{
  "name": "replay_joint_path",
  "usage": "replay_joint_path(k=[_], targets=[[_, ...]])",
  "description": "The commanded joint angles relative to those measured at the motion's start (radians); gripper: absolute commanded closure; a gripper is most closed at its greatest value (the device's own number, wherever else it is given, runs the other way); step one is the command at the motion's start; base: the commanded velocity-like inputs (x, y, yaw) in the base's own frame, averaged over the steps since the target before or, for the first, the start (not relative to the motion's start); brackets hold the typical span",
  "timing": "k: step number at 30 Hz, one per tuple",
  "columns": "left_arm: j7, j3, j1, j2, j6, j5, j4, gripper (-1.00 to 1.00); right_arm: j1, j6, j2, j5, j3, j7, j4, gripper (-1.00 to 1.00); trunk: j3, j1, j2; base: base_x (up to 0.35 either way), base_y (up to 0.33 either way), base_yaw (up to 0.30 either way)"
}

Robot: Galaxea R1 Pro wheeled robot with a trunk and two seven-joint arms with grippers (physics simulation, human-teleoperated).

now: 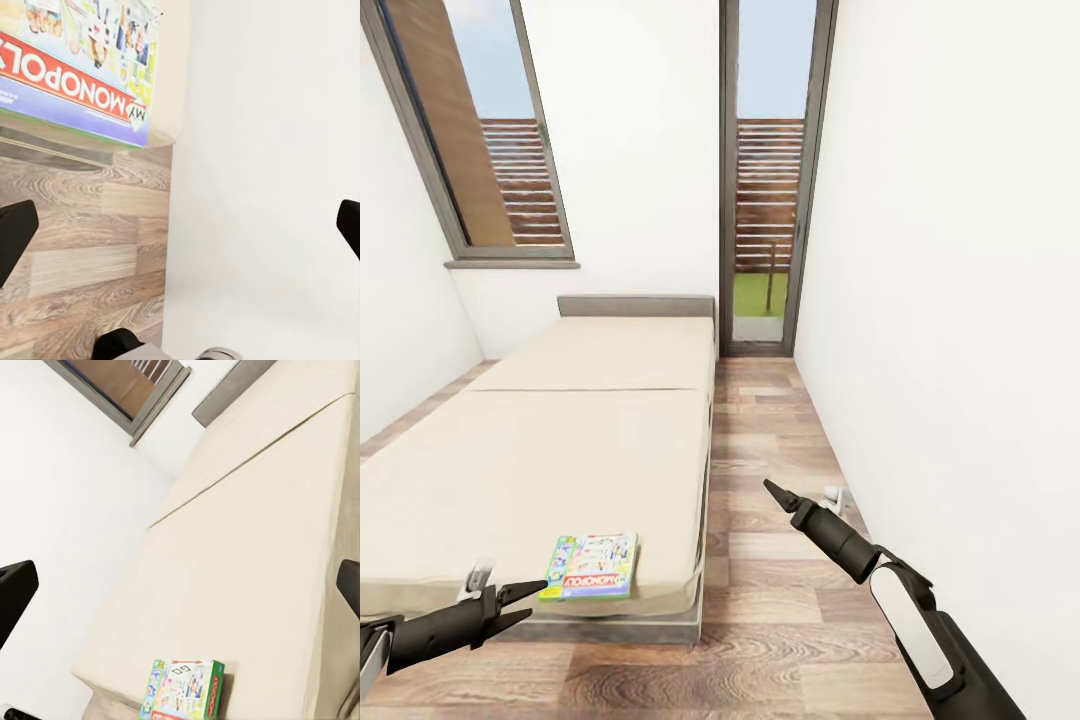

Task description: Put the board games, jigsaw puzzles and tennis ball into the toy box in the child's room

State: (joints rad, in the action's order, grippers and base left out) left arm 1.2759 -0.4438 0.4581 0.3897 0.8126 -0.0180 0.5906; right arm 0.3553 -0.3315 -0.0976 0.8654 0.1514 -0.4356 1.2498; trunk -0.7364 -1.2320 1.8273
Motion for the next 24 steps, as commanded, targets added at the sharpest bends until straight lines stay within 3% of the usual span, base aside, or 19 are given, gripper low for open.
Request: replay_joint_path(k=[1,9,16,24], targets=[[0.002,-0.001,0.001,0.0,0.01,-0.002,0.0,-1.0,0.001,-0.006,0.0,0.01,0.001,0.0,0.0,-1.0,-0.004,-0.004,0.008,0.0,0.0,0.0],[0.005,-0.003,0.001,0.007,0.007,-0.002,0.0,-1.0,0.001,-0.006,0.0,0.01,0.001,0.001,0.0,-1.0,-0.029,-0.034,0.064,0.0,0.0,0.0],[0.005,-0.042,0.001,0.028,0.006,-0.002,0.0,-1.0,0.001,-0.005,0.001,0.009,0.002,0.003,0.0,-1.0,-0.051,-0.061,0.113,0.0,0.0,0.0],[0.005,-0.054,0.001,0.039,0.007,-0.003,0.0,-1.0,0.001,-0.004,0.001,0.009,0.002,0.003,0.0,-1.0,-0.076,-0.092,0.169,0.0,0.0,0.0]])
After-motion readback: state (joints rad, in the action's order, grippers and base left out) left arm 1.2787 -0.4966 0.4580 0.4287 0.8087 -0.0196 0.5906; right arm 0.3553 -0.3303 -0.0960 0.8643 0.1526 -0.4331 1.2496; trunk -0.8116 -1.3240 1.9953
